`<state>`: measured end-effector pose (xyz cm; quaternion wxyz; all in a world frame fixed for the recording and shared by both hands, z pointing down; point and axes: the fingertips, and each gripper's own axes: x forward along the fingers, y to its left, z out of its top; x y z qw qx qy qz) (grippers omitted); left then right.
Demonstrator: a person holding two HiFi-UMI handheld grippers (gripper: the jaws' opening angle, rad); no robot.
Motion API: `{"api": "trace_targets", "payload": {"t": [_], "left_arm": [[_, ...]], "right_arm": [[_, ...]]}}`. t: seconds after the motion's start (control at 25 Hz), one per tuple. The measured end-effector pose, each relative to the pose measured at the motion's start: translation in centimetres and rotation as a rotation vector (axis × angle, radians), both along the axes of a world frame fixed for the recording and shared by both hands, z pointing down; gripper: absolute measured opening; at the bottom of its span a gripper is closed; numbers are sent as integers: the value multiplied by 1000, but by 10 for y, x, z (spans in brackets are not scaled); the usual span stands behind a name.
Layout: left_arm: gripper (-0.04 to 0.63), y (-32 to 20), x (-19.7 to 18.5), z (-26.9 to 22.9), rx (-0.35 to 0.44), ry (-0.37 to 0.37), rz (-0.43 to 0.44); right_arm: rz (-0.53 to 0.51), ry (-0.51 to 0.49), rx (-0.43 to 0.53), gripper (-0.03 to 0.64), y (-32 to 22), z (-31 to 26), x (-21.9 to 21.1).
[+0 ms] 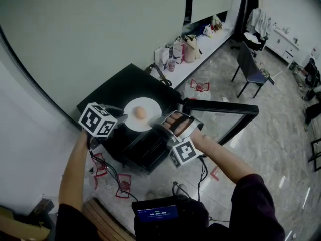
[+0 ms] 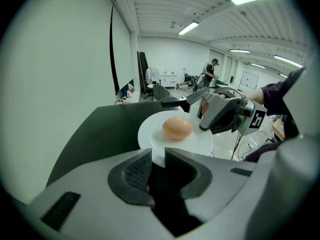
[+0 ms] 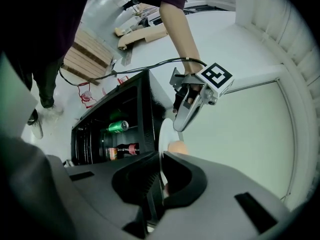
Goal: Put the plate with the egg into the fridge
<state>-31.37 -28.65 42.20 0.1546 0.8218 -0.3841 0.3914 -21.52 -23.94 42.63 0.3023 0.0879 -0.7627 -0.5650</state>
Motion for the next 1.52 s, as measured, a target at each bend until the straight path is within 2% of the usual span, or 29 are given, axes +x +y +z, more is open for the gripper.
{"api": "trace_targets", "payload": {"t": [0.16,0.36,0.6,0.76,1.0,1.2,1.52], "left_arm": [[49,6,-1,-7,39,9,-47],[49,14,1,-33,162,26,-138],[49,34,26,-54,285,111,-250],[49,55,47,-65,367,182,-357],[49,89,76,-75,448,217,-480],[49,116,94,-77,478,239,-523],[48,166,107,-73,507,250,-521]], "right_arm": [[0,-6,58,21,1,0,5],[6,-40,83,15,1,-3,16],[-17,-71,134,15,7,2,32],[-43,-116,162,15,14,-5,45],[-84,-184,195,15,29,-23,64],[-93,-197,200,15,47,-23,78],[-63,-214,217,15,90,-34,82]]}}
